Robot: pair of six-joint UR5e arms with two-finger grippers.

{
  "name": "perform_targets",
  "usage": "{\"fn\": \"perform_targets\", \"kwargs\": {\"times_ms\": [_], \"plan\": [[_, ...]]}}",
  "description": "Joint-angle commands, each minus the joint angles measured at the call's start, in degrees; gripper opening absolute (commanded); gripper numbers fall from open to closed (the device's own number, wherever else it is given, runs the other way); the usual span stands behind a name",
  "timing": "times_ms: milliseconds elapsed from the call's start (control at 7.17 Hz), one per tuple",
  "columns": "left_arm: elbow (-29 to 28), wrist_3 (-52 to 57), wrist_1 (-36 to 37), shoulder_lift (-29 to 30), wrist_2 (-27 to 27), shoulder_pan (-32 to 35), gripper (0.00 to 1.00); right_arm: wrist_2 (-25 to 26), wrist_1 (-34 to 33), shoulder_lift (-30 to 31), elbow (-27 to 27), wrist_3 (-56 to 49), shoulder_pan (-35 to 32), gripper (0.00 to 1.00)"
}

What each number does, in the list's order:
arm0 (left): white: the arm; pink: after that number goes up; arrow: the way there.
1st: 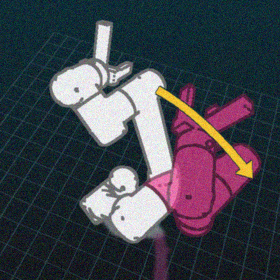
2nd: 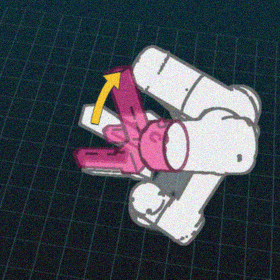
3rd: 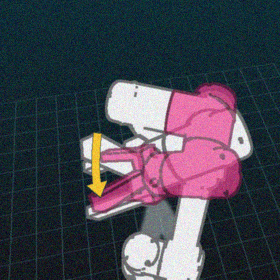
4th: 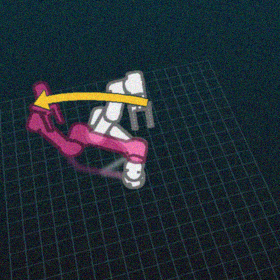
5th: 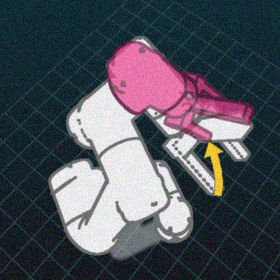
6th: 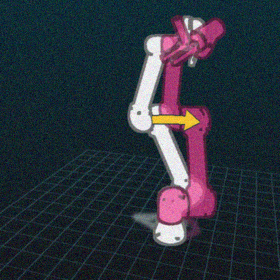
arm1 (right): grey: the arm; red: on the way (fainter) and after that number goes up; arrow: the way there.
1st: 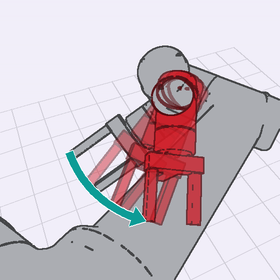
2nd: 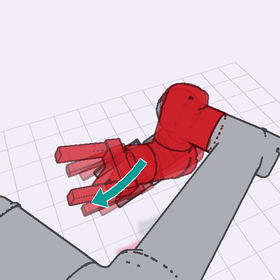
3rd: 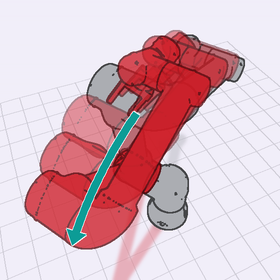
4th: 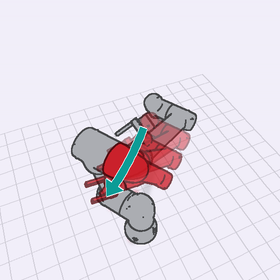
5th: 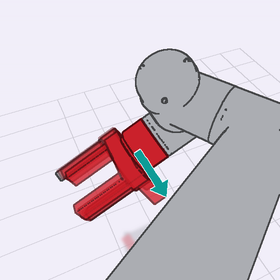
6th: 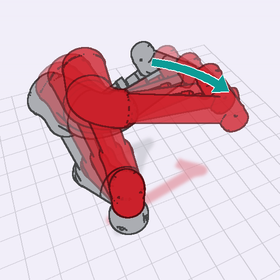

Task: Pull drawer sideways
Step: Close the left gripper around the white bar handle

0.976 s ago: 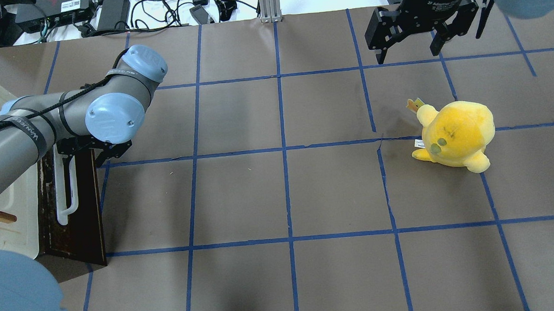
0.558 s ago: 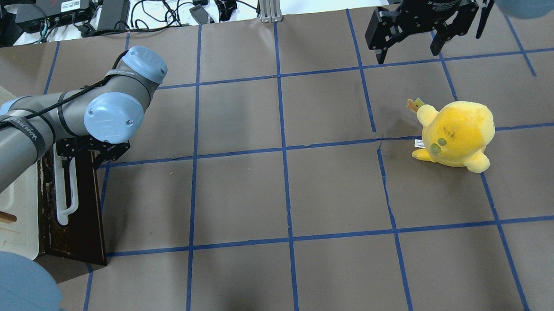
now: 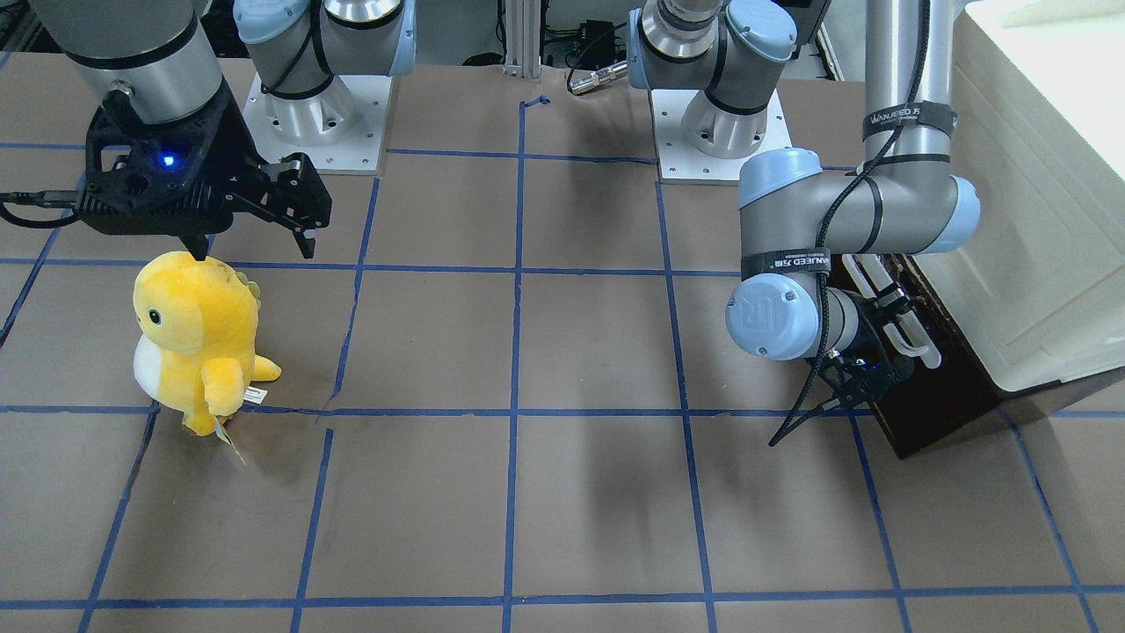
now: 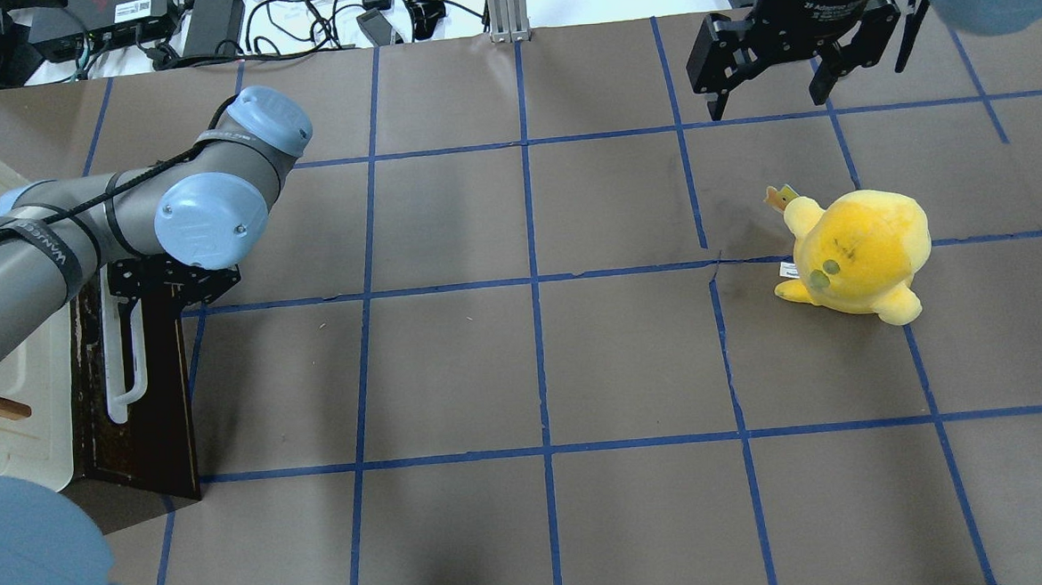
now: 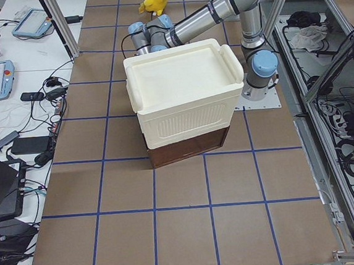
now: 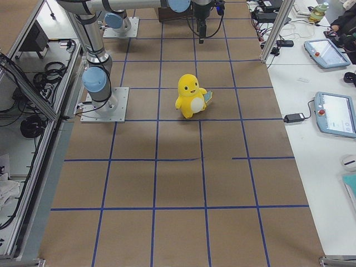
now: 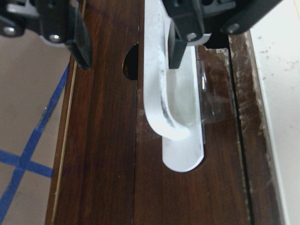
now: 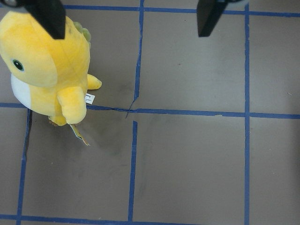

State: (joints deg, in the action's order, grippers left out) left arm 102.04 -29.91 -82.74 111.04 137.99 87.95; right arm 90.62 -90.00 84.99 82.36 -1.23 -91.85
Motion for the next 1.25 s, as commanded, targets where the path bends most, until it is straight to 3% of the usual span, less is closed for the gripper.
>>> {"fn": "perform_targets", "kwargs": {"times_ms": [0, 418, 1115], "plan": [[0.0, 0.1, -0.4, -0.1, 0.0, -0.2, 0.53, -0.1, 0.0, 0.0, 0.0, 0.0, 0.0, 1.0], [-0.1, 0.4, -0.4, -0.1, 0.0, -0.3, 0.45, 0.0, 0.0, 0.0, 0.0, 0.0, 0.0, 1.0], [-0.2, 0.5, -0.9, -0.2, 0.1, -0.4, 0.08, -0.1, 0.0, 0.0, 0.0, 0.0, 0.0, 1.0]]}}
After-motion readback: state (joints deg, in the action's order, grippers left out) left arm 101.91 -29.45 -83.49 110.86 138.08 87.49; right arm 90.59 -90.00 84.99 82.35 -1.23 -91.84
